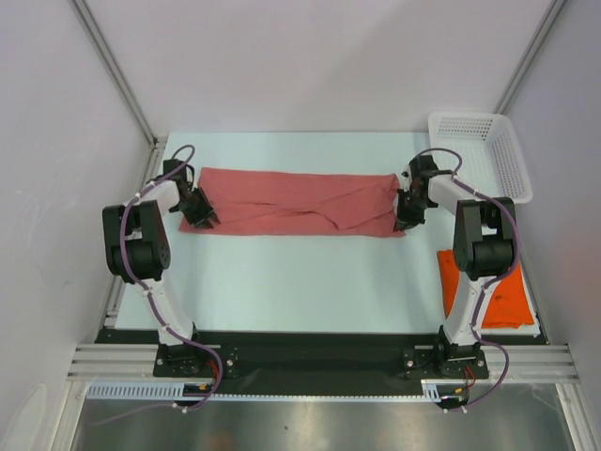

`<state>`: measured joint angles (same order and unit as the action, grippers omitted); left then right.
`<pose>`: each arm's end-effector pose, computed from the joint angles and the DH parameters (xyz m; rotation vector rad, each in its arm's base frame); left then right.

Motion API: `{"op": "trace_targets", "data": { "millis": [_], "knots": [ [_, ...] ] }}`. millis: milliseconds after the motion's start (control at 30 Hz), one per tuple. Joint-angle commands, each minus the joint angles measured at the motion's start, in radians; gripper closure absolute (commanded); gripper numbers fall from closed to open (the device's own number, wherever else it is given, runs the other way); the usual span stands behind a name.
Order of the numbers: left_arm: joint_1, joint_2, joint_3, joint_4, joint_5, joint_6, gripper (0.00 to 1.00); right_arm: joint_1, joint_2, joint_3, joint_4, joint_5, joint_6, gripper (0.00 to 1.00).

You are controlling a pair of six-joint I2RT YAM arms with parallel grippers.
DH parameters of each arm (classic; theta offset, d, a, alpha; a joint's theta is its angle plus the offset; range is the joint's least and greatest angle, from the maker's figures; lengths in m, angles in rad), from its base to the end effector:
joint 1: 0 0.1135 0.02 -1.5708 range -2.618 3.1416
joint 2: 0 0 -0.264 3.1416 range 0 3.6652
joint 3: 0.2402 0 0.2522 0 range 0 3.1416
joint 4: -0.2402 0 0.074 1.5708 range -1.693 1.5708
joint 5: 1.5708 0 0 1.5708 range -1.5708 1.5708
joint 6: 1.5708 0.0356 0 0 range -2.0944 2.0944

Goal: Fold and stack the t-shirts
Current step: Fold the tshirt

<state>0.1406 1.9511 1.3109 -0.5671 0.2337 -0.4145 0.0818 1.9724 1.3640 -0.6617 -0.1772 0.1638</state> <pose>0.3862 0.0463 0.1589 -0.7059 2.6972 -0.3941 0.3890 0.0382 0.1616 0.0785 2.8487 0.3041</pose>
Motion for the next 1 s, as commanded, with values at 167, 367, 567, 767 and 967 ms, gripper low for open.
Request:
{"op": "trace_targets", "data": {
  "millis": [167,367,567,767,967],
  "knots": [
    [-0.001,-0.162,0.034,-0.054,-0.022,0.046,0.61,0.042,-0.087,0.138,-0.165,0.214,-0.015,0.54],
    [-0.016,-0.11,0.048,0.012,0.065,-0.006,0.6,0.17,-0.023,0.317,-0.099,0.035,0.013,0.4],
    [-0.01,0.0,0.111,0.056,0.118,0.008,0.58,0.303,0.126,0.394,0.046,-0.333,0.072,0.46],
    [0.014,0.068,0.1,0.073,0.159,-0.014,0.59,0.383,0.194,0.412,0.044,-0.4,0.089,0.8],
    [0.034,0.042,0.027,0.085,0.144,0.022,0.59,0.375,0.19,0.261,0.125,-0.347,0.12,0.9]
  ]
}}
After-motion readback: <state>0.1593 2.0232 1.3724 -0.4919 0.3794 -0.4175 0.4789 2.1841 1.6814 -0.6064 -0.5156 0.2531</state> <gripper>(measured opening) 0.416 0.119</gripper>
